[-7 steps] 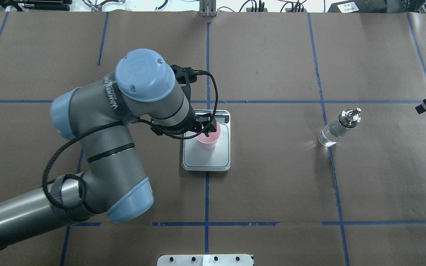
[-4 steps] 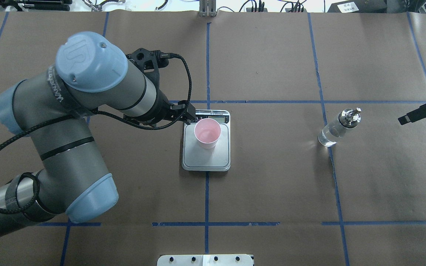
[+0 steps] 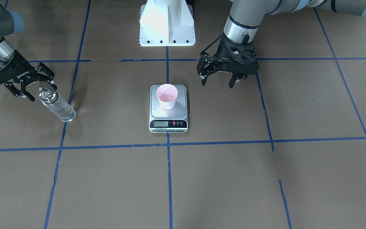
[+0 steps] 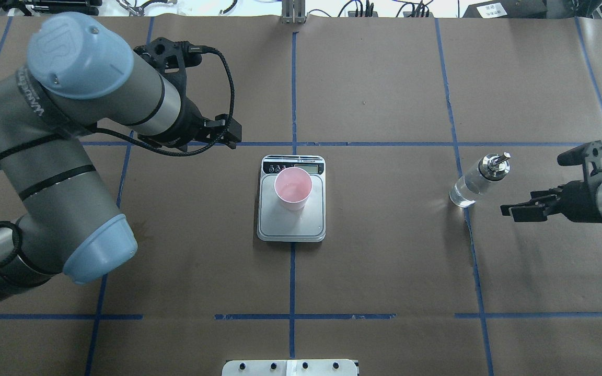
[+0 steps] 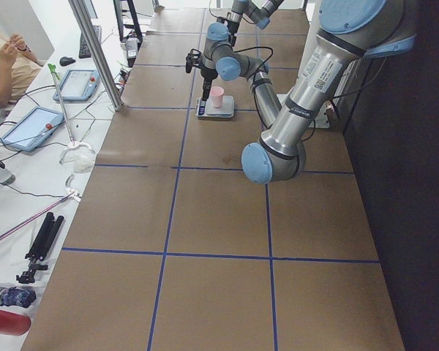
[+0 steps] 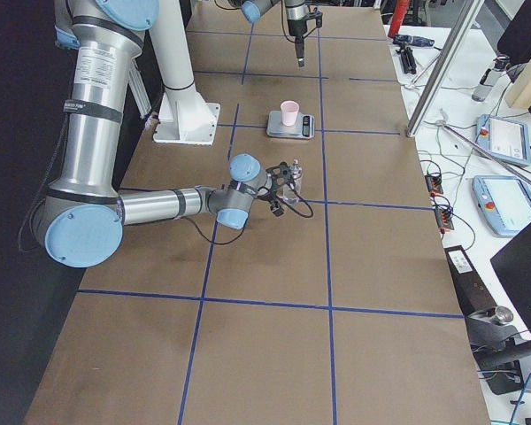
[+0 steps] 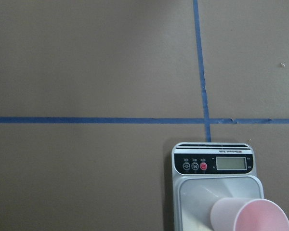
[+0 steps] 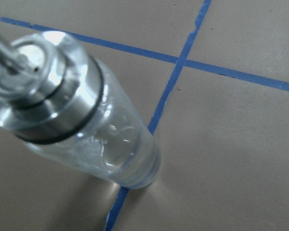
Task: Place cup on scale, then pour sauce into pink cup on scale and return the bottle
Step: 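Release the cup, lift the left gripper while the right reaches for the bottle, then grasp the glass sauce bottle with the right gripper and lift it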
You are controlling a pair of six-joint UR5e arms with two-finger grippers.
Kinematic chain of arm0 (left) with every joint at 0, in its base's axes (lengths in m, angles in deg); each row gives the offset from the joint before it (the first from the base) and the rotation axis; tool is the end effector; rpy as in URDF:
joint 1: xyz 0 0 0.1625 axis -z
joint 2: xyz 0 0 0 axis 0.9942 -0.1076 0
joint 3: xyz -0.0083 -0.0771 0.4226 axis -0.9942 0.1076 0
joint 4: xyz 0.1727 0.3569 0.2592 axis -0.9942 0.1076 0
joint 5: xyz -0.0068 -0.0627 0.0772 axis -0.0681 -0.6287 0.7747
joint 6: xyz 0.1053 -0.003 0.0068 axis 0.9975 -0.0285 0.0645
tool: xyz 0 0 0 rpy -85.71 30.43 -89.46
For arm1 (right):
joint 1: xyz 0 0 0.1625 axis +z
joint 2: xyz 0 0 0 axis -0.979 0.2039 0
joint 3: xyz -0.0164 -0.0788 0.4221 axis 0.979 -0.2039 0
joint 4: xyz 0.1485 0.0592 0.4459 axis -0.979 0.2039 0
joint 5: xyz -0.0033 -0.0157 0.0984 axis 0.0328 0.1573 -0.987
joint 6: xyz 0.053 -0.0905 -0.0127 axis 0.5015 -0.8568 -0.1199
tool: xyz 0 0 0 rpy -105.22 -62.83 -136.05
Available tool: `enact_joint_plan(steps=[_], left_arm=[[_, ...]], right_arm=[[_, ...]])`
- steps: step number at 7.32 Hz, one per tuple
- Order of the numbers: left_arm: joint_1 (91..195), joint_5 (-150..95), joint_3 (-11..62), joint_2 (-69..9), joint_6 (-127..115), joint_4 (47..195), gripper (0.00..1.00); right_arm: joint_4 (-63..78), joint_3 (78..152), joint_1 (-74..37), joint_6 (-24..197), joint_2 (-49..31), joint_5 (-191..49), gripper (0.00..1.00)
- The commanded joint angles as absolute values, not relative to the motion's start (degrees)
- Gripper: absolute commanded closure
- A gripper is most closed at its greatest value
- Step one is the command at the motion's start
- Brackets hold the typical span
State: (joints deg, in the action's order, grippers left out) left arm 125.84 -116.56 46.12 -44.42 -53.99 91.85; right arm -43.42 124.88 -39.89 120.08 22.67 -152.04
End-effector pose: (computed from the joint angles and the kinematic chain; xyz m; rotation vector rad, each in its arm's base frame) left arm 0.4074 -0.4963 0.1222 0.2470 0.9438 -0.0663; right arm -0.3260 -0.3958 0.5283 0.5437 -1.0101 -0.1580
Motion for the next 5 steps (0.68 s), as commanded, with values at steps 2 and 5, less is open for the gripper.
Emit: enact_joint_plan(steps=[2, 5], left_arm=[[129.1, -116.5, 46.1, -42.3, -46.5, 91.9, 0.04], [129.1, -116.5, 46.0, -42.3, -46.5, 91.9, 0.01]], right_arm=[[-43.4, 128.1, -48.5, 126.3, 23.5, -132.4, 0.01], [-42.2, 128.1, -56.4, 127.0, 23.8, -113.4, 0.01]])
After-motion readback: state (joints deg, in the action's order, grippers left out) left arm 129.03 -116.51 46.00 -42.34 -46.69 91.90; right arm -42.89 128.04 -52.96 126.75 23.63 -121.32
